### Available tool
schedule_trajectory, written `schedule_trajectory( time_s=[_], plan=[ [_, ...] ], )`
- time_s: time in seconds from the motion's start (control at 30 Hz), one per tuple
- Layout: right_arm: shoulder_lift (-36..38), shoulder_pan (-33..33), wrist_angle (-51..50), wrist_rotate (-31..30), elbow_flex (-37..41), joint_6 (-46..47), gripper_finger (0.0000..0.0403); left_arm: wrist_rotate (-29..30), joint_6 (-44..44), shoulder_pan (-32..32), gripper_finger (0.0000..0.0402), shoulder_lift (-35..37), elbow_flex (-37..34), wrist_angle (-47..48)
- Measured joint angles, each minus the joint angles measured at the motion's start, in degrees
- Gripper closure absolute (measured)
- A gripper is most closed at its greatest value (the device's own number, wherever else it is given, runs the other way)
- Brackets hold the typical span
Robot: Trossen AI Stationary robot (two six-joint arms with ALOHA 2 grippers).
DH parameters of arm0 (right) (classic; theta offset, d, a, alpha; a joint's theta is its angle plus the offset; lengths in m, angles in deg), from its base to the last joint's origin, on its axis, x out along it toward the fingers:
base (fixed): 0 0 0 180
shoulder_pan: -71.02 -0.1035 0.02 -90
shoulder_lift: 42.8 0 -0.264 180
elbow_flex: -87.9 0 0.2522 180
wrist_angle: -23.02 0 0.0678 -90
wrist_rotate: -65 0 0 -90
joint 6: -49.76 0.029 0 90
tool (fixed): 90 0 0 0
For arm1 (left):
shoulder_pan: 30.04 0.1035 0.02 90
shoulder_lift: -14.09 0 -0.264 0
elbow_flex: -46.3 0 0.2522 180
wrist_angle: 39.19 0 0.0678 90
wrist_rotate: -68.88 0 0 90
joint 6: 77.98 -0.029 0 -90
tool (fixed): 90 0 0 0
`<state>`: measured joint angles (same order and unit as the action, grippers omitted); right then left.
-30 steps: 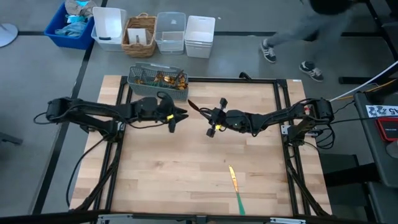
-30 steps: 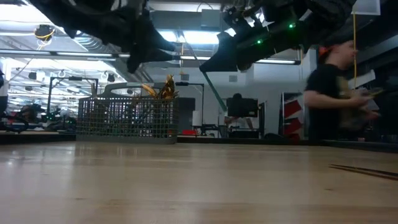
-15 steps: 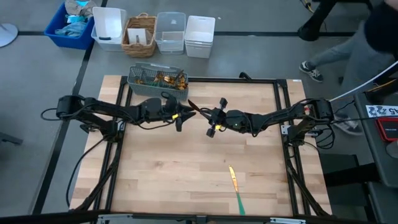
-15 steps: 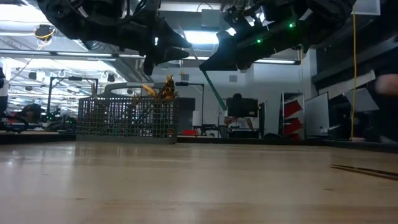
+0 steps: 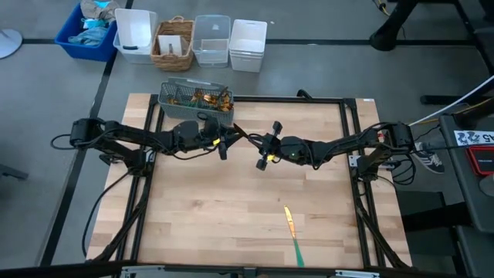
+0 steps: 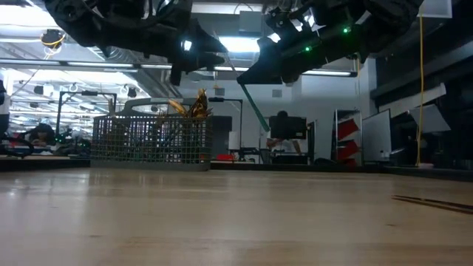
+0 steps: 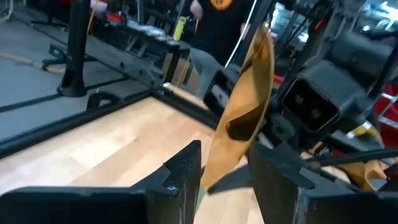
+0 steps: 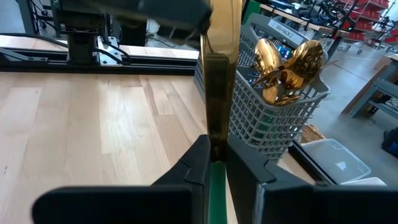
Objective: Sort silverware
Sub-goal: Put the green knife into the gray silverware basket
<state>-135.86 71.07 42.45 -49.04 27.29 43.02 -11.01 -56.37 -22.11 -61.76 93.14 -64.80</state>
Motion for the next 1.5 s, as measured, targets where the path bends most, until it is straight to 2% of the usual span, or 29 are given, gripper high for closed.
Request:
schedule_trajectory(
  time_s=[0.17,0.53,0.63,0.87,1.27,1.5],
  plan=[
    [0.0,0.0,0.0,0.0,0.0,0.0,0.0359,0.8,-1.9,0.0,0.0276,0.0,0.0,-3.6],
    [0.0,0.0,0.0,0.0,0.0,0.0,0.0359,4.2,-3.4,0.0,0.0280,0.0,0.4,-3.4],
    [0.0,0.0,0.0,0.0,0.0,0.0,0.0359,4.3,-4.3,0.0,0.0302,-0.5,0.5,-3.5],
    [0.0,0.0,0.2,0.0,0.0,0.0,0.0359,4.3,-5.2,0.0,0.0394,-1.9,0.5,-3.7],
    [0.1,0.0,0.1,0.0,0.0,0.0,0.0359,4.3,-7.6,0.6,0.0399,-1.3,0.5,-3.5],
    [2.0,0.0,-0.4,0.0,0.0,0.0,0.0359,4.3,-11.8,4.4,0.0400,5.5,0.5,-0.8]
  ],
)
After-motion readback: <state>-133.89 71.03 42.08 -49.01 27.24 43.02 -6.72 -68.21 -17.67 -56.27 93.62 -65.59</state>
